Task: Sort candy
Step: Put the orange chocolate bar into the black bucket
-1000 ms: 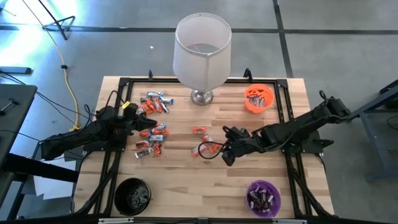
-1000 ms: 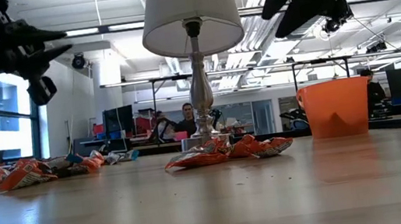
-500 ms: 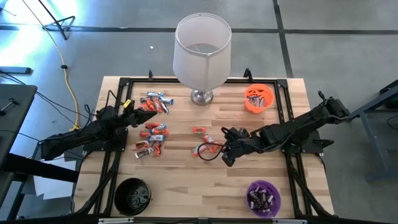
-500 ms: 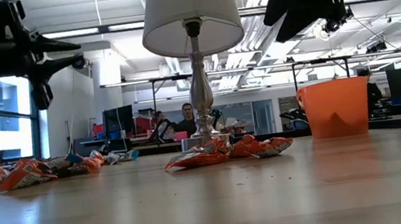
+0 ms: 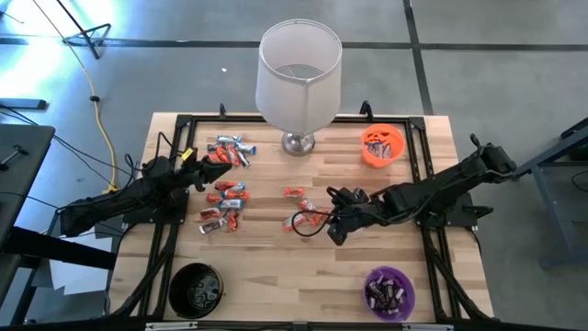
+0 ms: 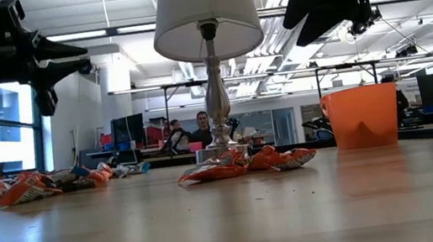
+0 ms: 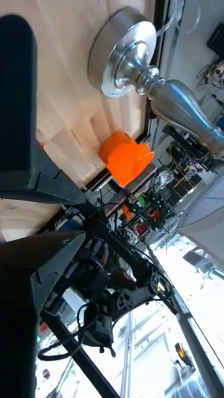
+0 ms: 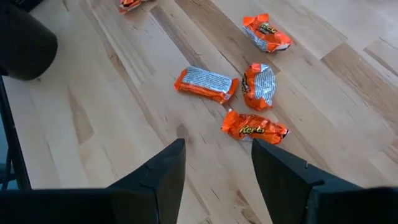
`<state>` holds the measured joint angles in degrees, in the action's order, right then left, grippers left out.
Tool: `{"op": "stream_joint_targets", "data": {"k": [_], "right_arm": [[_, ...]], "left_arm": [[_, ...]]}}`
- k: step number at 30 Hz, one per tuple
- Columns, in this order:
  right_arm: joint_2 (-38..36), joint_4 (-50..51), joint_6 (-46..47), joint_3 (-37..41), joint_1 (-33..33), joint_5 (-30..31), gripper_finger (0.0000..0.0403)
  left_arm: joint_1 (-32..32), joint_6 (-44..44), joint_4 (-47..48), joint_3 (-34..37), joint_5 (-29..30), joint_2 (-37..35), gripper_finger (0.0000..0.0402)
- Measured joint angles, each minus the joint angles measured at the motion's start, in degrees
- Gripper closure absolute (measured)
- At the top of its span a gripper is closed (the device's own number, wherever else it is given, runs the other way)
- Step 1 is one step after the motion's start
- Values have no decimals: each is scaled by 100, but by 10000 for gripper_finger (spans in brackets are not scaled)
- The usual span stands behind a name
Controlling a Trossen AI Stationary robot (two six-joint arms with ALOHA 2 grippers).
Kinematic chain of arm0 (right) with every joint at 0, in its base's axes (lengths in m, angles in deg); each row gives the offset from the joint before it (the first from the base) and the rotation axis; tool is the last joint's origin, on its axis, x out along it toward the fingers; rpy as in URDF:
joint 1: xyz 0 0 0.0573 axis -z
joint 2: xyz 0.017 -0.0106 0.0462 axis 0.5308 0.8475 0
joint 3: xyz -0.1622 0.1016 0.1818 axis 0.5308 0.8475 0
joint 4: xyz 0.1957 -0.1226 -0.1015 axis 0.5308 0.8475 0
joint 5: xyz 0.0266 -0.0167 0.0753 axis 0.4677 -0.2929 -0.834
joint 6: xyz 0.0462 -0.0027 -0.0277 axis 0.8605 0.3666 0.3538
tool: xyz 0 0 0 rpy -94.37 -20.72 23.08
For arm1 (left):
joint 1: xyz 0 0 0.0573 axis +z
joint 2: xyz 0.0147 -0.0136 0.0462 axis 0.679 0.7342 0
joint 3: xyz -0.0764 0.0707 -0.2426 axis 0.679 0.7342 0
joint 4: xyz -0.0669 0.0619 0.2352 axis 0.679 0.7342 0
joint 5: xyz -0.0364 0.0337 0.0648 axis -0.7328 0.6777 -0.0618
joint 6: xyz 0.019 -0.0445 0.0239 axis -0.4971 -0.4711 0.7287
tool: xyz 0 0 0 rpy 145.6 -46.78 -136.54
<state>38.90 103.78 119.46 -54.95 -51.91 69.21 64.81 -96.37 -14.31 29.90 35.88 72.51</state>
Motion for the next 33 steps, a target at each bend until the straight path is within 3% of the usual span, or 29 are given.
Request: {"op": "stream_joint_targets", "data": {"k": [8, 19, 33], "right_arm": [[-1, 1, -2, 0, 0, 225, 222], [-1, 1, 0, 0, 0, 334, 222], [-1, 3, -48, 0, 0, 476, 222]], "left_arm": [[2, 580, 0, 0, 75, 0, 337], [2, 8, 743, 4, 485, 2, 337], [4, -197, 809, 4, 865, 0, 337]]}}
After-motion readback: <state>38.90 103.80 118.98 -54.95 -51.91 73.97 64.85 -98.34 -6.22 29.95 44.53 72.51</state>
